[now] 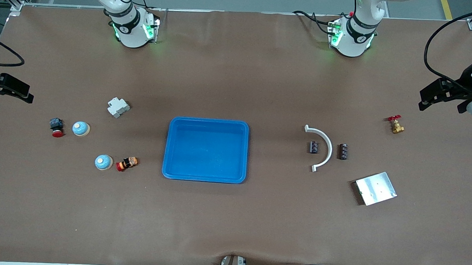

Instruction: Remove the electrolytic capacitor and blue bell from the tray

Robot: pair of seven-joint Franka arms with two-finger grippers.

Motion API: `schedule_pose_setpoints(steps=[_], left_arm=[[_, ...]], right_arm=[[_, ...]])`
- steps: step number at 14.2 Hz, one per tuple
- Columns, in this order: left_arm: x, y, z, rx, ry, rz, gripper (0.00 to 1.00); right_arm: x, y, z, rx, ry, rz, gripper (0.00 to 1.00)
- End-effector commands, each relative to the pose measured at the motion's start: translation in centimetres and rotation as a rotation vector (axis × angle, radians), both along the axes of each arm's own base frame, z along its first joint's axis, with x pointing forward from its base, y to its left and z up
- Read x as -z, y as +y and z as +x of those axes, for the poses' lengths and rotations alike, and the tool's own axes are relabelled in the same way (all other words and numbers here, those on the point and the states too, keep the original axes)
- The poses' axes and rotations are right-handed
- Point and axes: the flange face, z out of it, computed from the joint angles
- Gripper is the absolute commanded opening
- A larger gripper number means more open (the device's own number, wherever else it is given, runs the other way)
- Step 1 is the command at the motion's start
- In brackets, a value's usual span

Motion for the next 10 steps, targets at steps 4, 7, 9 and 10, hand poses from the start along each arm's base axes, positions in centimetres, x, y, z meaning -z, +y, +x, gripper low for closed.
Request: schedule_pose_setpoints(steps=[4,7,9,10], left_arm=[[-1.8,-0.8,-0.5,0.04,0.014,-0.034,1.0],[-2.1,-1.9,-0.8,0.075,0.015,-0.027,1.0],[-2.2,-1.9,-0.9,0.076,0.014,-0.033,1.0],[-2.2,-1.9,-0.9,0.07,0.013,-0.036,1.0]], right_arm=[[-0.7,-0.2,-0.6,-0.007,-0.004,0.002,1.0],[-0.7,0.3,-0.6,-0.011,-0.004,-0.001,1.0],[-0.8,0.3,-0.5,-0.009,-0.007,-0.003,1.0],[-0.7,0.6,-0.6,-0.015,-0.004,-0.005,1.0]])
